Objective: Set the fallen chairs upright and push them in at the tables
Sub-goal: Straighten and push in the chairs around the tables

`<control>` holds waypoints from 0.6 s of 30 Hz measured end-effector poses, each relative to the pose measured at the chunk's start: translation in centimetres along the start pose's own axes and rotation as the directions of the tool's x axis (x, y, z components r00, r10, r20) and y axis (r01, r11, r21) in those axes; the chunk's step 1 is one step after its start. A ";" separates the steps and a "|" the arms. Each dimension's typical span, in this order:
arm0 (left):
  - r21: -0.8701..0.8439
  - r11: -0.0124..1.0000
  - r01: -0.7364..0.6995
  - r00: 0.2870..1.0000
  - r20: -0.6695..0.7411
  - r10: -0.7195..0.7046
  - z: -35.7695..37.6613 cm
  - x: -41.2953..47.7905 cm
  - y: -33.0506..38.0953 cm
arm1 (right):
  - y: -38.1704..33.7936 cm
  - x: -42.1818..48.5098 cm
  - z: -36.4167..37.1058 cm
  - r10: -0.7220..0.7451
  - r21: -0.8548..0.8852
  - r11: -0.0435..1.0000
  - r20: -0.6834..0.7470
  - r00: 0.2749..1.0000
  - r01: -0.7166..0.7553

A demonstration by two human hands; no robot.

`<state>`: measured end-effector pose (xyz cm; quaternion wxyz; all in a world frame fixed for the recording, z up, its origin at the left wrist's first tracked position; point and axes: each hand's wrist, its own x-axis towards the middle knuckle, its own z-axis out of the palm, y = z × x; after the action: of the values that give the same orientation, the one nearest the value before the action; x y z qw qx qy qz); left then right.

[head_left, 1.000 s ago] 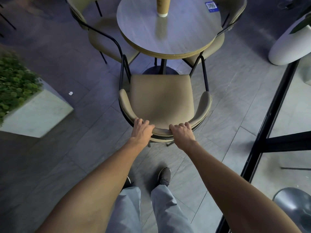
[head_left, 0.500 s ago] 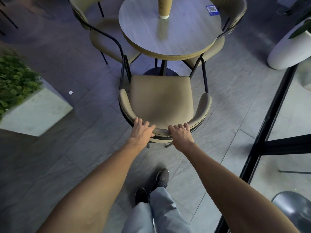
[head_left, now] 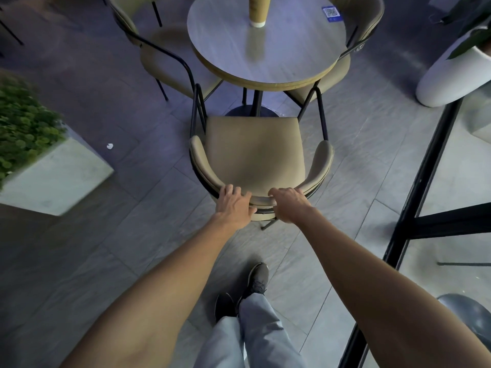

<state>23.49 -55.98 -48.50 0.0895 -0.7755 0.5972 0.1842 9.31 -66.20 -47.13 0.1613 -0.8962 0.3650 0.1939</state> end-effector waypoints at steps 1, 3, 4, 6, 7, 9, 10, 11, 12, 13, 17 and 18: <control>-0.010 1.000 -0.004 1.000 0.003 0.004 0.0 -0.3 0.1 | -0.1 -0.2 0.0 -0.002 -0.009 1.000 0.009 1.000 0.002; -0.039 0.999 -0.006 1.000 0.027 0.007 -0.3 -0.7 0.3 | -0.2 -0.6 0.3 0.006 -0.007 1.000 0.013 1.000 -0.006; -0.063 0.998 -0.002 0.999 0.043 0.005 -0.5 -0.9 0.4 | -0.4 -0.8 0.5 0.014 0.016 1.000 0.010 1.000 -0.014; -0.102 0.995 -0.008 0.999 0.049 0.013 -1.1 -1.4 0.7 | -0.6 -1.3 0.3 0.023 0.066 0.998 0.003 1.000 -0.023; -0.113 0.993 -0.018 0.999 0.038 0.022 -1.5 -1.7 1.0 | -0.7 -1.6 0.1 0.024 0.084 0.996 0.000 1.000 -0.024; -0.137 0.990 -0.039 0.999 -0.002 0.039 -2.3 -2.5 1.7 | -0.8 -2.4 -0.6 0.031 0.113 0.993 -0.009 0.999 -0.030; -0.144 0.988 -0.050 0.999 -0.028 0.047 -2.9 -2.7 2.2 | -0.7 -2.9 -1.1 0.036 0.124 0.992 -0.019 0.999 -0.034; -0.147 0.987 -0.058 0.997 -0.050 0.051 -3.7 -2.9 2.8 | -0.5 -3.4 -1.6 0.041 0.131 0.991 -0.028 0.999 -0.037; -0.149 0.987 -0.062 0.997 -0.063 0.053 -4.5 -3.0 3.4 | -0.3 -3.8 -2.3 0.044 0.134 0.990 -0.039 0.998 -0.039; -0.152 0.986 -0.064 0.996 -0.071 0.054 -5.5 -3.0 4.0 | 0.0 -4.2 -3.0 0.048 0.132 0.990 -0.053 0.997 -0.040; -0.162 0.982 -0.096 0.990 -0.114 0.078 -9.6 -1.7 6.8 | 1.7 -5.6 -6.7 0.062 0.130 0.991 -0.128 0.990 -0.045; -0.156 0.982 -0.106 0.987 -0.136 0.085 -10.6 -1.2 7.7 | 2.4 -5.9 -7.6 0.066 0.134 0.990 -0.138 0.988 -0.047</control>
<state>17.77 -60.75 -37.66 -0.0219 -0.7608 0.6214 0.1861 5.48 -67.61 -38.10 0.1875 -0.8845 0.4130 0.1096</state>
